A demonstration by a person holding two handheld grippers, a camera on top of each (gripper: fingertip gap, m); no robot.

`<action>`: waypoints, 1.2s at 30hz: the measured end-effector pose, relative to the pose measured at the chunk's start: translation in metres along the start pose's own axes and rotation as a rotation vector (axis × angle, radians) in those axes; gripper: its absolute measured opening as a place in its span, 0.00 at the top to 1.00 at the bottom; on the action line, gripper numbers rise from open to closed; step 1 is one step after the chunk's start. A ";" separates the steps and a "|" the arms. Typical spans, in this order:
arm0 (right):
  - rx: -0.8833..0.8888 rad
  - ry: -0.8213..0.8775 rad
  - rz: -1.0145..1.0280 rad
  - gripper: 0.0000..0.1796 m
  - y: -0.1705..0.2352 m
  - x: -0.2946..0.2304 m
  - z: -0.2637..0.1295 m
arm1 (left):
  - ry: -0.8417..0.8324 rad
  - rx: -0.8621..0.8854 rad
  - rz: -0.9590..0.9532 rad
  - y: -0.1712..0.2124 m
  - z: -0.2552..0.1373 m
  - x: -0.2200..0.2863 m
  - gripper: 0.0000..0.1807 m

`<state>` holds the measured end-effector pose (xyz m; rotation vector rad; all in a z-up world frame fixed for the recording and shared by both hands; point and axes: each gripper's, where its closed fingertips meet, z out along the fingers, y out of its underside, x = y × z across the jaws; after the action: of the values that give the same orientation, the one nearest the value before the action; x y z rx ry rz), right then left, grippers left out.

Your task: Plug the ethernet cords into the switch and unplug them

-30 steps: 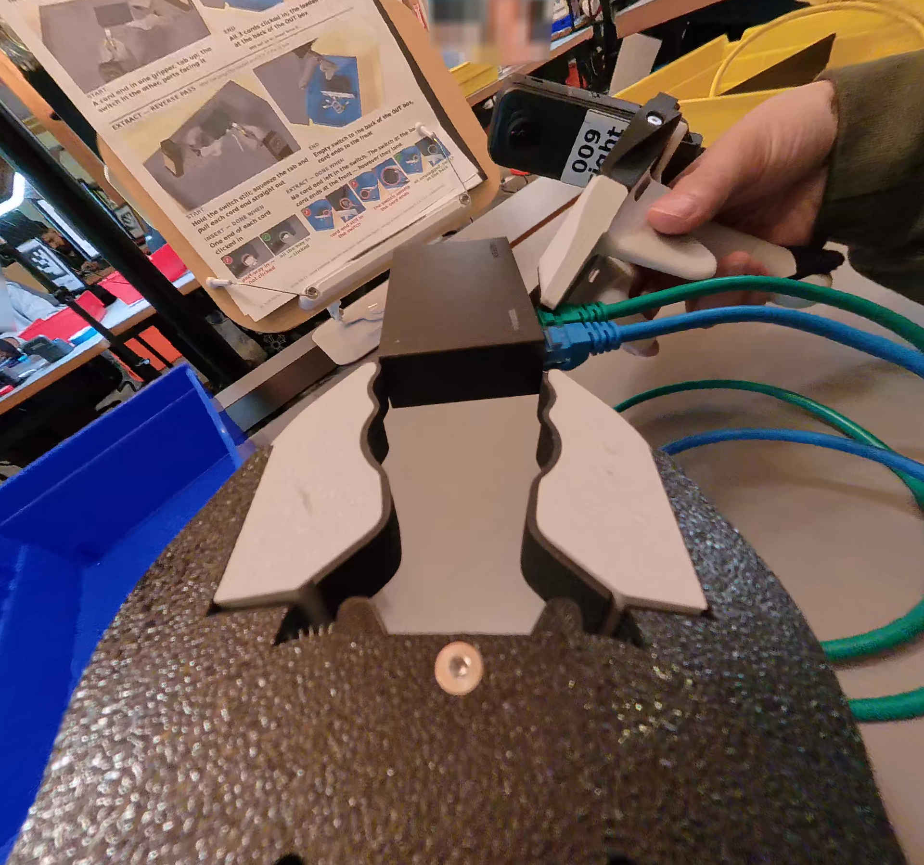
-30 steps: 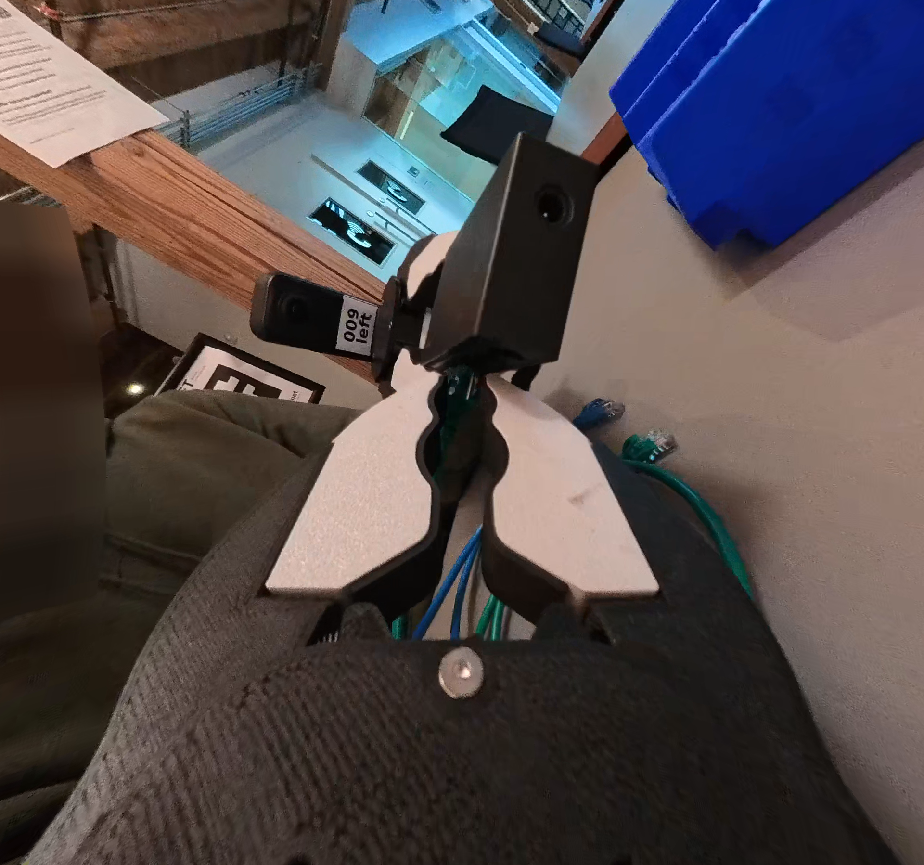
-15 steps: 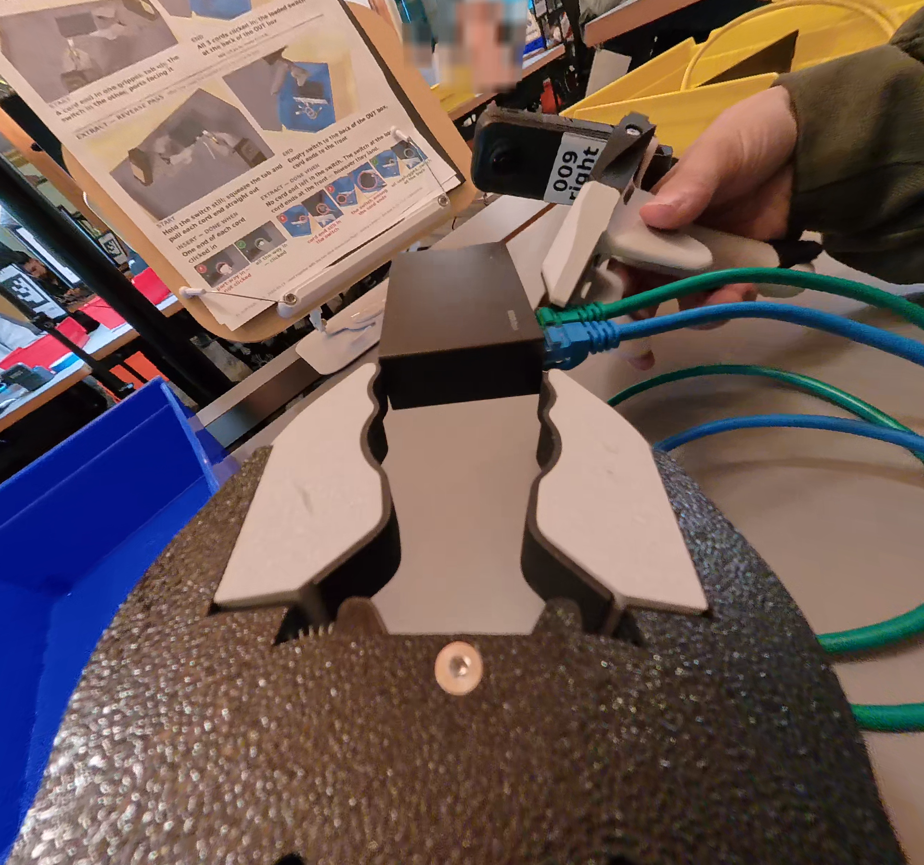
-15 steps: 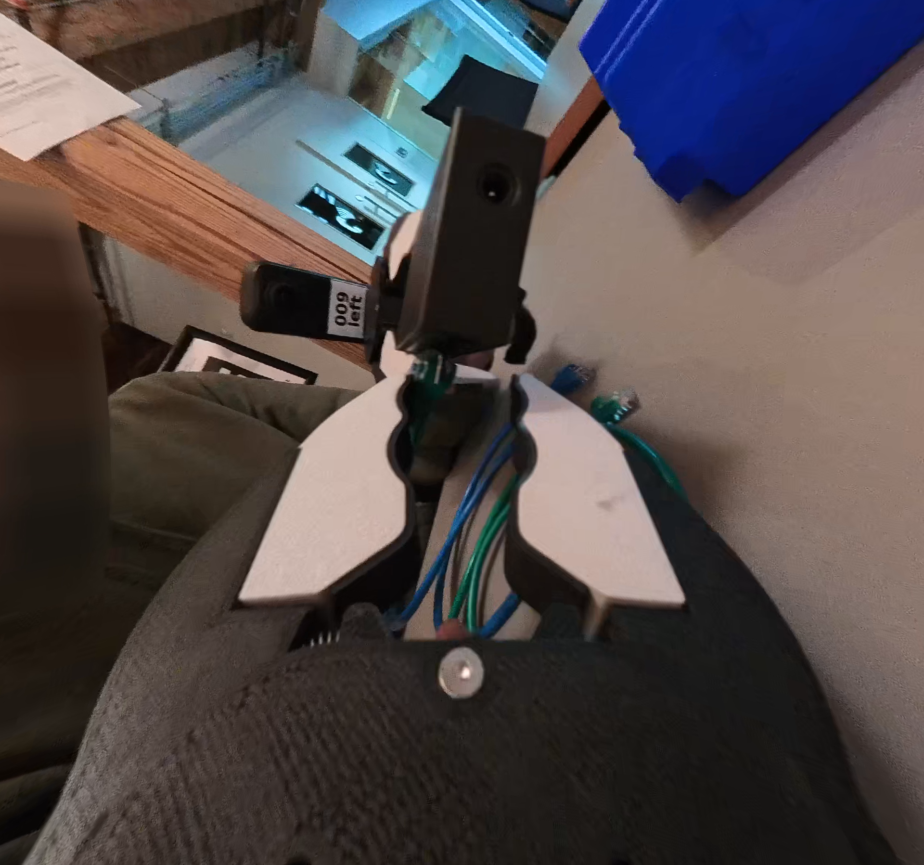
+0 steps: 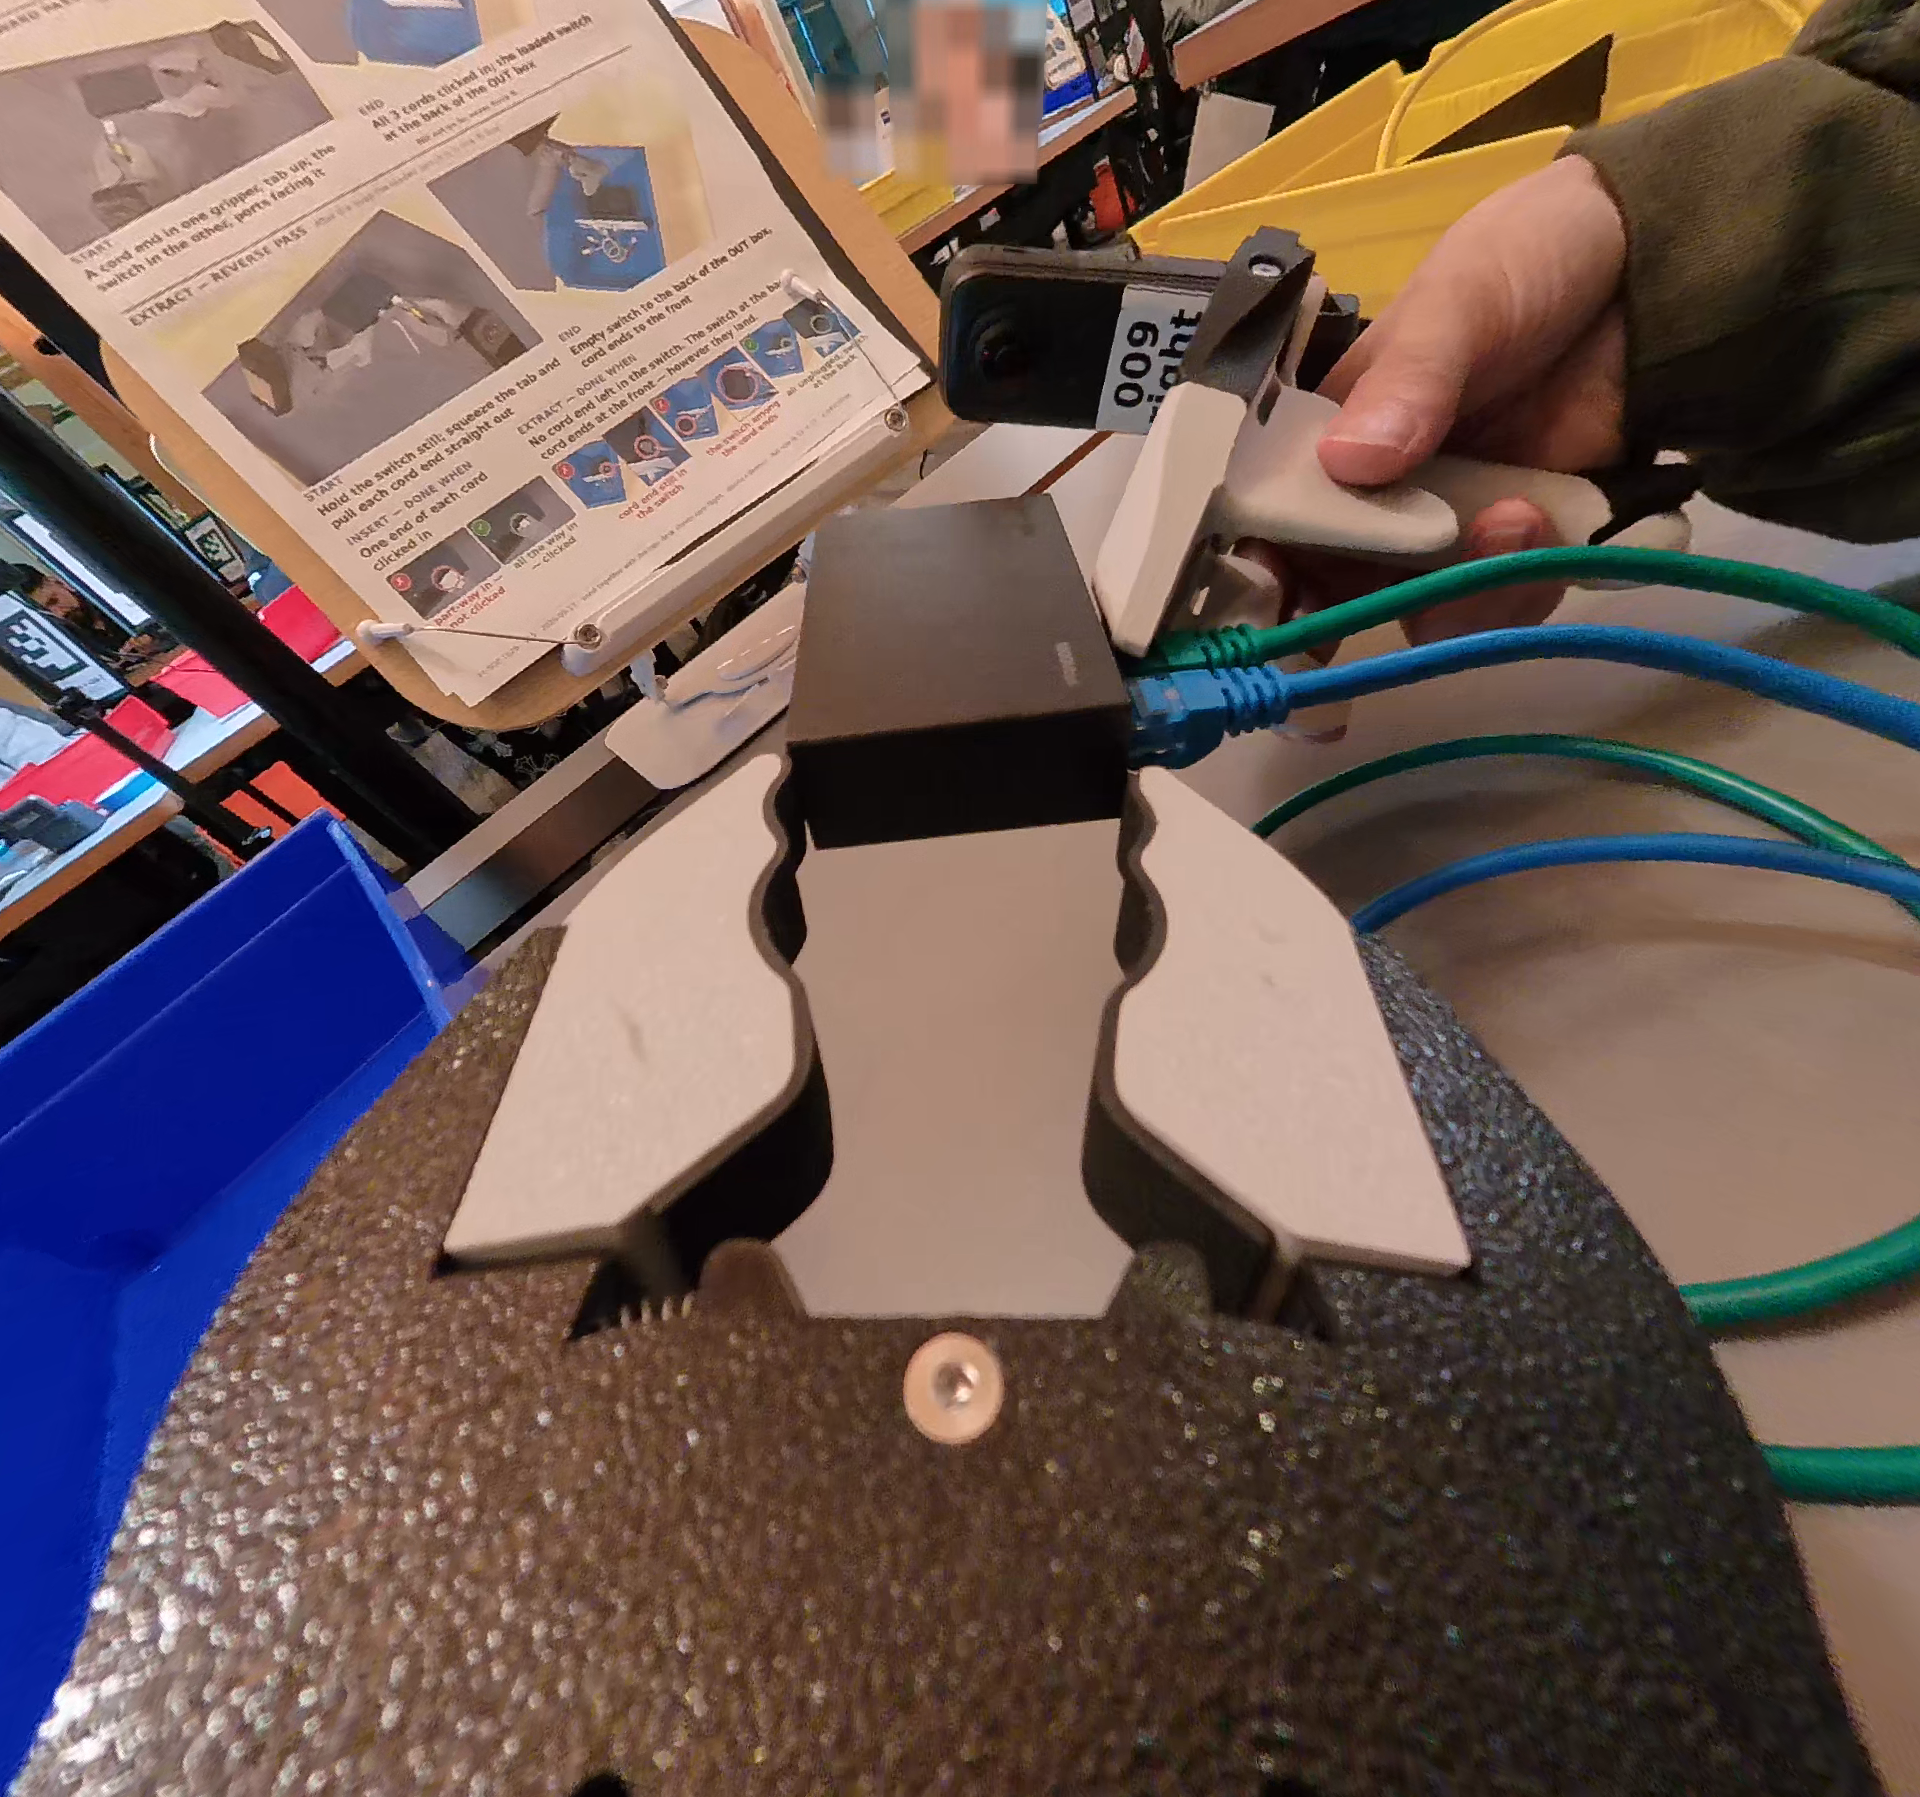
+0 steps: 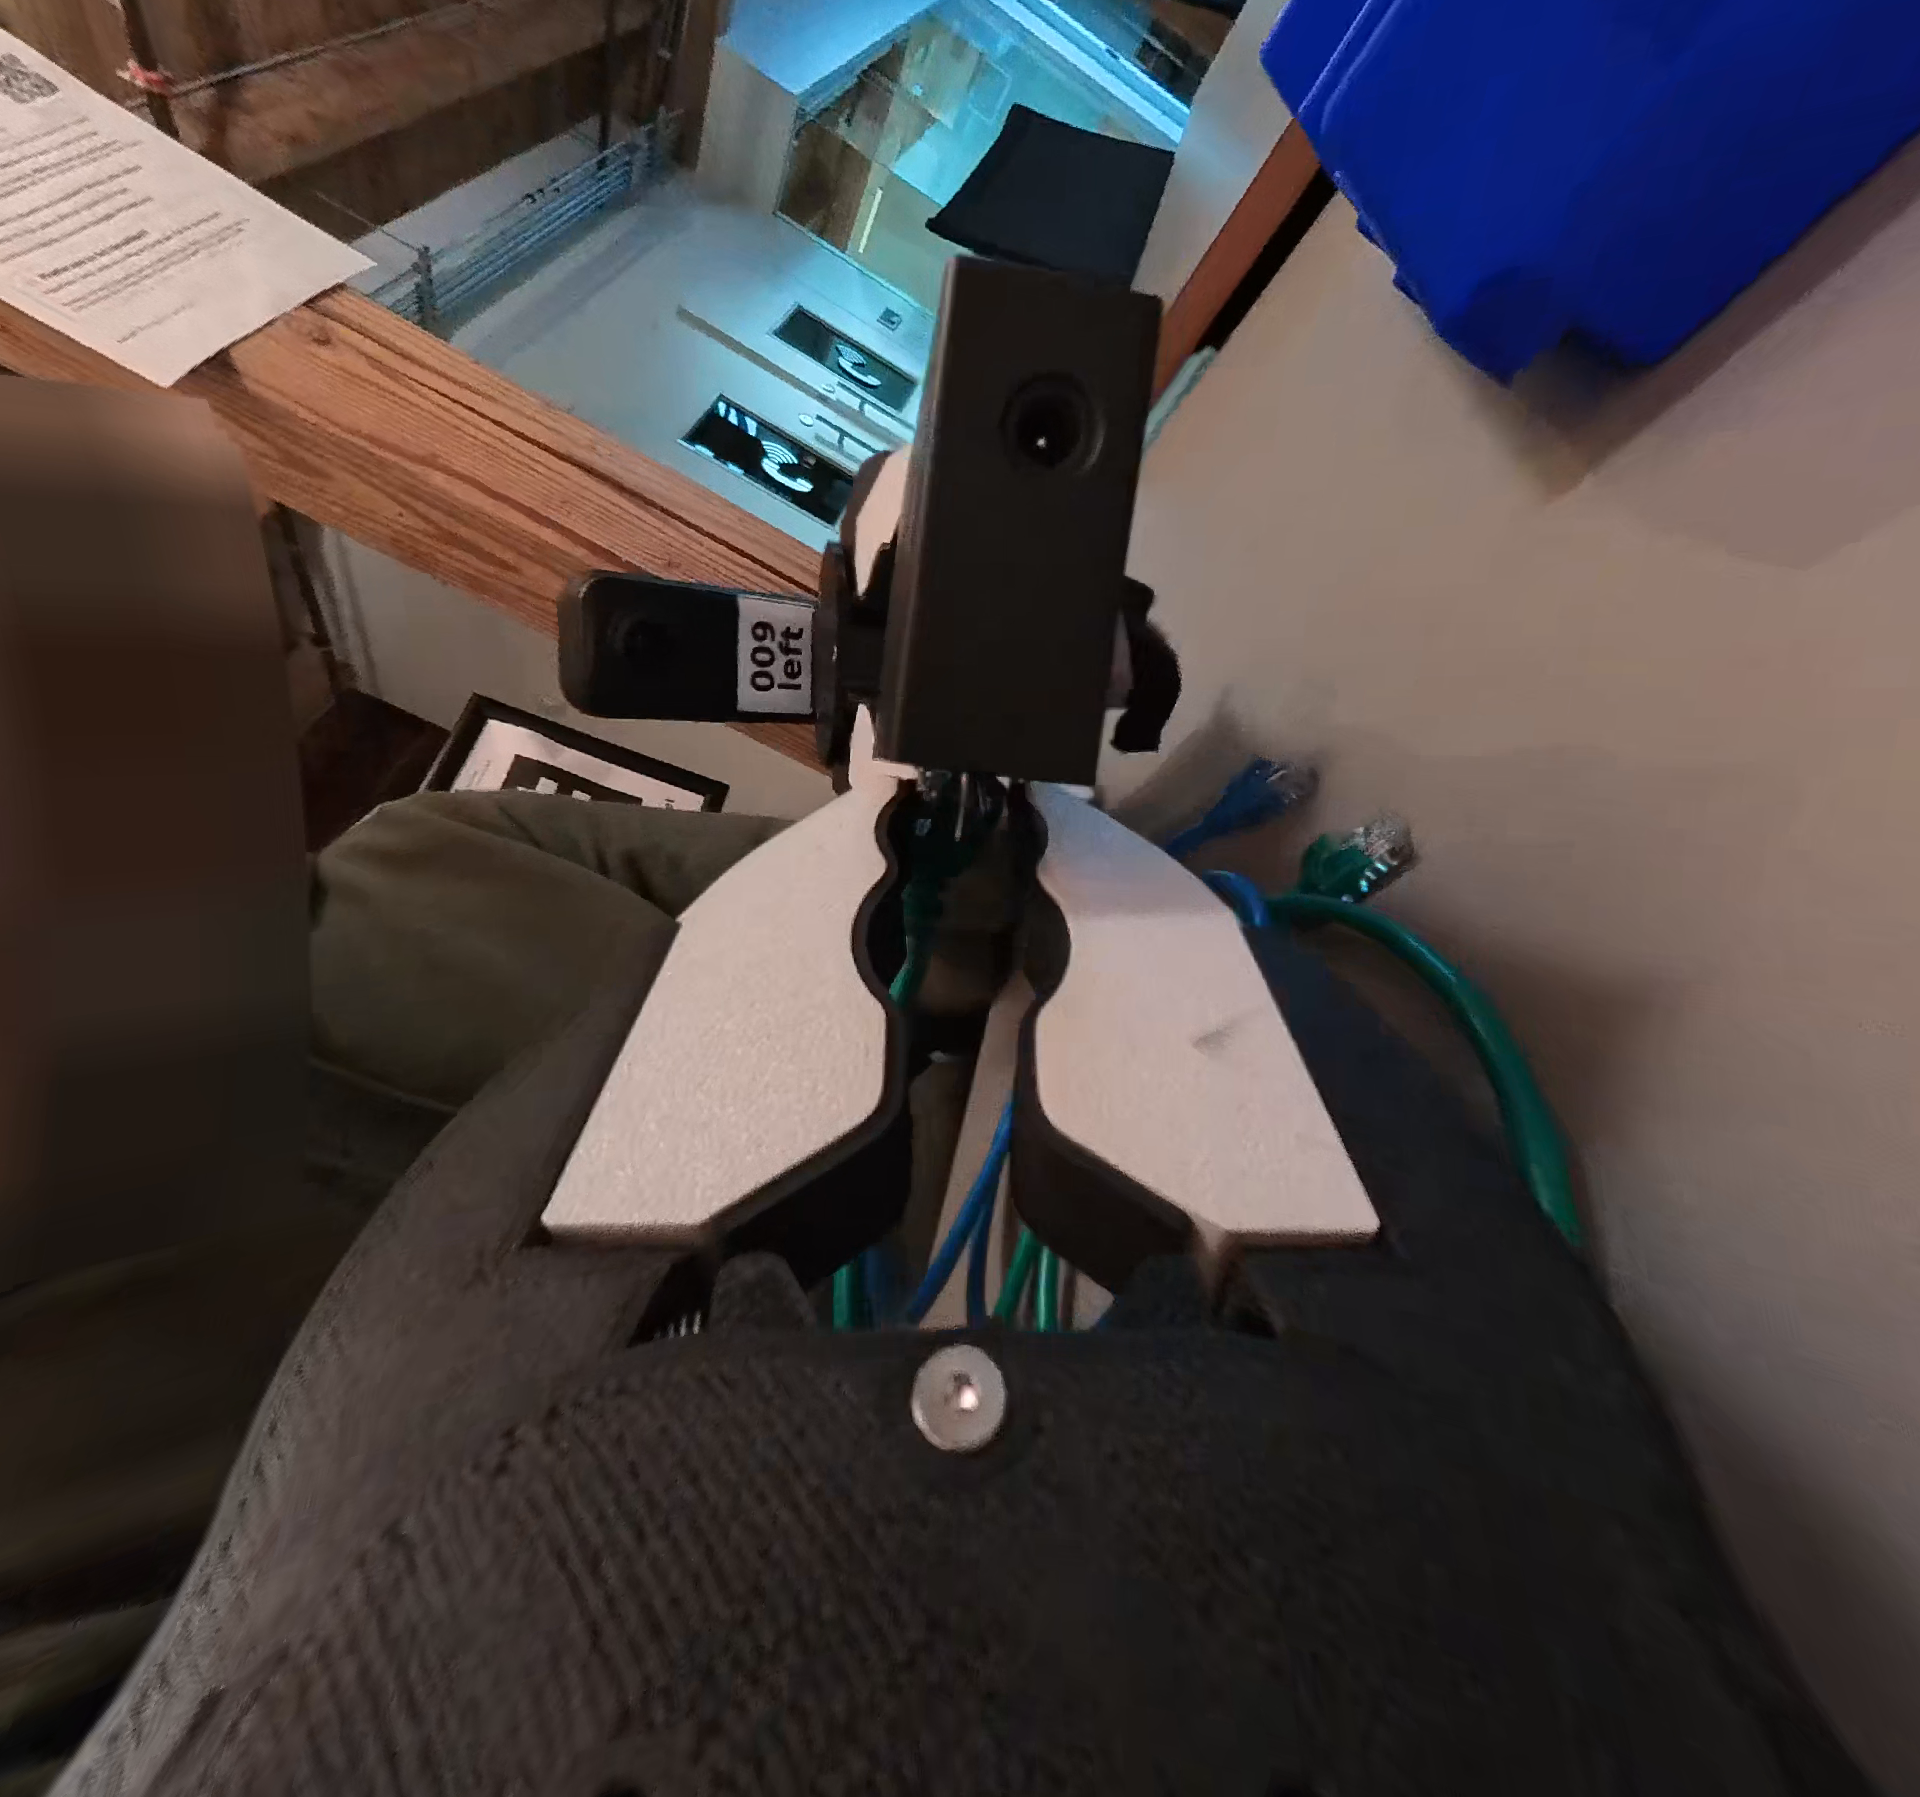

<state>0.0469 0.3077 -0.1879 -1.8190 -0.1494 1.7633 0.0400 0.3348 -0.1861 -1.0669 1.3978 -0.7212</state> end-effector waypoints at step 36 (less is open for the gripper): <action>-0.046 0.247 0.030 0.92 0.014 0.008 0.000 | 0.050 0.052 -0.041 0.014 0.003 0.010 0.68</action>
<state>0.0431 0.3002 -0.2022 -2.0635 -0.0642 1.5502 0.0409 0.3321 -0.2036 -1.0458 1.3962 -0.8151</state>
